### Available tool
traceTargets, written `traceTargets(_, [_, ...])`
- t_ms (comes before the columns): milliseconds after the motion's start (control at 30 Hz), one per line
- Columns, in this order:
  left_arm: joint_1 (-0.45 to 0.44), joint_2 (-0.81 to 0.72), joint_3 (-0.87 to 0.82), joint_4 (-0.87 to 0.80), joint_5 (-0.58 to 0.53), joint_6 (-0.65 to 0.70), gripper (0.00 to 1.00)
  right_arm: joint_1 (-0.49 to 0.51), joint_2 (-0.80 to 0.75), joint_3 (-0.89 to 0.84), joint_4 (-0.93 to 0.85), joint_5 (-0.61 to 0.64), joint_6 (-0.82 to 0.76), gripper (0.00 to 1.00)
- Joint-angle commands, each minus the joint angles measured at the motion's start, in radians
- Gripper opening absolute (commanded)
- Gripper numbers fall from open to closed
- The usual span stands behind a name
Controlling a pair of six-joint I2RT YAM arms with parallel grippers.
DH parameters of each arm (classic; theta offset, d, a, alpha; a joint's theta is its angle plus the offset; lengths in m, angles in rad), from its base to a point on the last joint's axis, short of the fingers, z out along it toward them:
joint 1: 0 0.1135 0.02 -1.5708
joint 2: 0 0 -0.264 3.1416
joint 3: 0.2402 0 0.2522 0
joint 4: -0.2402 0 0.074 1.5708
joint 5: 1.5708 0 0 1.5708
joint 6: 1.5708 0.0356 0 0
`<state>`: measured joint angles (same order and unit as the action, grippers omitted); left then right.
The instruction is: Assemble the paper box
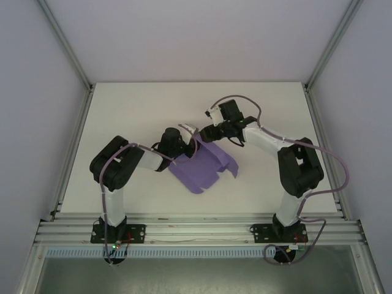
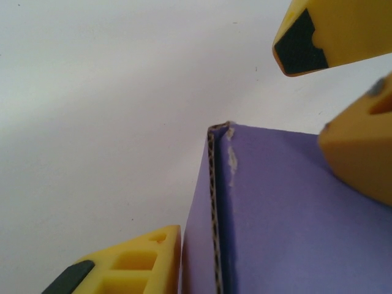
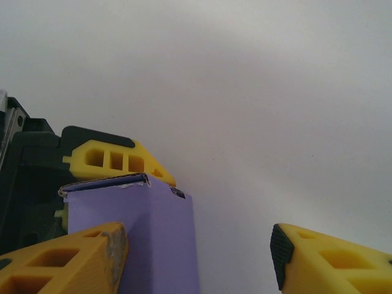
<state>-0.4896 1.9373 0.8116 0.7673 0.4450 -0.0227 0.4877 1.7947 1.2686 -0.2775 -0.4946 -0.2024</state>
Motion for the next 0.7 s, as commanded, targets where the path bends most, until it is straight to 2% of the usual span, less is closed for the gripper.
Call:
traceTargets(0, [0.008,0.028,0.056,0.014,0.002,-0.027,0.17,0.005,0.071,-0.030,-0.146,0.044,-0.015,0.64])
traceTargets(67, [0.008,0.045,0.069,0.017,-0.005,-0.047,0.14,0.004,0.074,-0.025,-0.140,0.029,-0.012,0.64])
traceTargets(200, [0.008,0.051,0.064,0.068,-0.025,-0.097,0.00,0.004,0.070,-0.032,-0.135,0.026,0.006,0.65])
traceTargets(300, [0.008,0.029,0.033,0.116,-0.058,-0.125,0.00,0.003,0.025,-0.048,-0.123,0.046,0.036,0.67])
traceTargets(467, [0.009,-0.054,0.036,-0.038,-0.108,-0.151,0.00,0.001,-0.211,-0.135,-0.073,0.123,0.058,0.72])
traceTargets(600, [0.015,-0.127,0.029,-0.173,-0.106,-0.183,0.00,0.001,-0.400,-0.229,-0.105,0.081,-0.066,0.81])
traceTargets(667, [0.017,-0.155,0.038,-0.255,-0.096,-0.192,0.00,0.000,-0.474,-0.264,-0.115,0.149,-0.073,0.82])
